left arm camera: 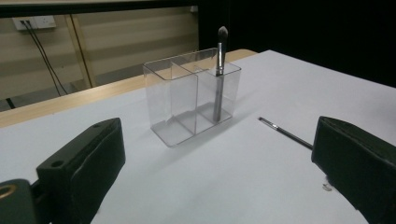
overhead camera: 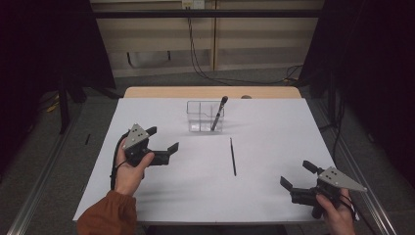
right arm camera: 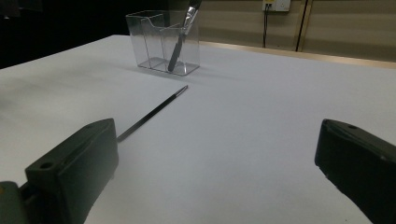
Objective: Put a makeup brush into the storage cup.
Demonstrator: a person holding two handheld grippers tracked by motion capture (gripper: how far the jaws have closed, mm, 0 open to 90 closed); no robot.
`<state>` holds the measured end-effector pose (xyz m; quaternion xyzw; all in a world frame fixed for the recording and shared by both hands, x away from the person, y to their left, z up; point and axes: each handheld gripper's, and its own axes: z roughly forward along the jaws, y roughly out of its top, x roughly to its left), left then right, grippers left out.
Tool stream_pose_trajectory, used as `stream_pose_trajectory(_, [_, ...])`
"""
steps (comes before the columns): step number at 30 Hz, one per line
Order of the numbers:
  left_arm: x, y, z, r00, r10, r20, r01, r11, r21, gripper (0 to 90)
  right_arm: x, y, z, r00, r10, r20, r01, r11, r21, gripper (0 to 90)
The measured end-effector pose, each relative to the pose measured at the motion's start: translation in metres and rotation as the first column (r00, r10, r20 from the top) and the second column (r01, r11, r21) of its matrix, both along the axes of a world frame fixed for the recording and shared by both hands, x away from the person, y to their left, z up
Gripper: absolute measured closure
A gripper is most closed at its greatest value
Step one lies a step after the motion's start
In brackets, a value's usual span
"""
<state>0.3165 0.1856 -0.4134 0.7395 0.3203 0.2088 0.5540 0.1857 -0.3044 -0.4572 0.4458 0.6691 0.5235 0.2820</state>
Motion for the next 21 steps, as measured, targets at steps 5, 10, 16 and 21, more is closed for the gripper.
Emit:
stream_pose_trajectory(5, [-0.013, 0.006, -0.005, 1.0, 0.006, 0.0, -0.006, 0.9999, 0.009, 2.4, 0.0, 0.0, 0.0, 1.0, -0.002, 0.001, 0.002, 1.0, -0.001, 0.0])
stream_pose_trajectory(10, [-0.022, 0.012, -0.009, 0.9998, 0.02, -0.004, -0.02, 0.9998, 0.003, 2.3, 0.0, 0.0, 0.0, 1.0, -0.003, 0.001, 0.003, 1.0, -0.001, 0.0])
stream_pose_trajectory(16, [-0.042, 0.014, -0.013, 0.9998, 0.017, -0.01, -0.017, 0.9998, 0.006, 2.4, 0.0, 0.0, 0.0, 1.0, -0.001, 0.0, 0.001, 1.0, -0.001, 0.0])
stream_pose_trajectory(21, [-0.056, 0.019, -0.015, 0.9998, 0.02, -0.007, -0.02, 0.9998, 0.006, 2.4, 0.0, 0.0, 0.0, 1.0, -0.004, 0.0, 0.004, 1.0, -0.002, 0.0])
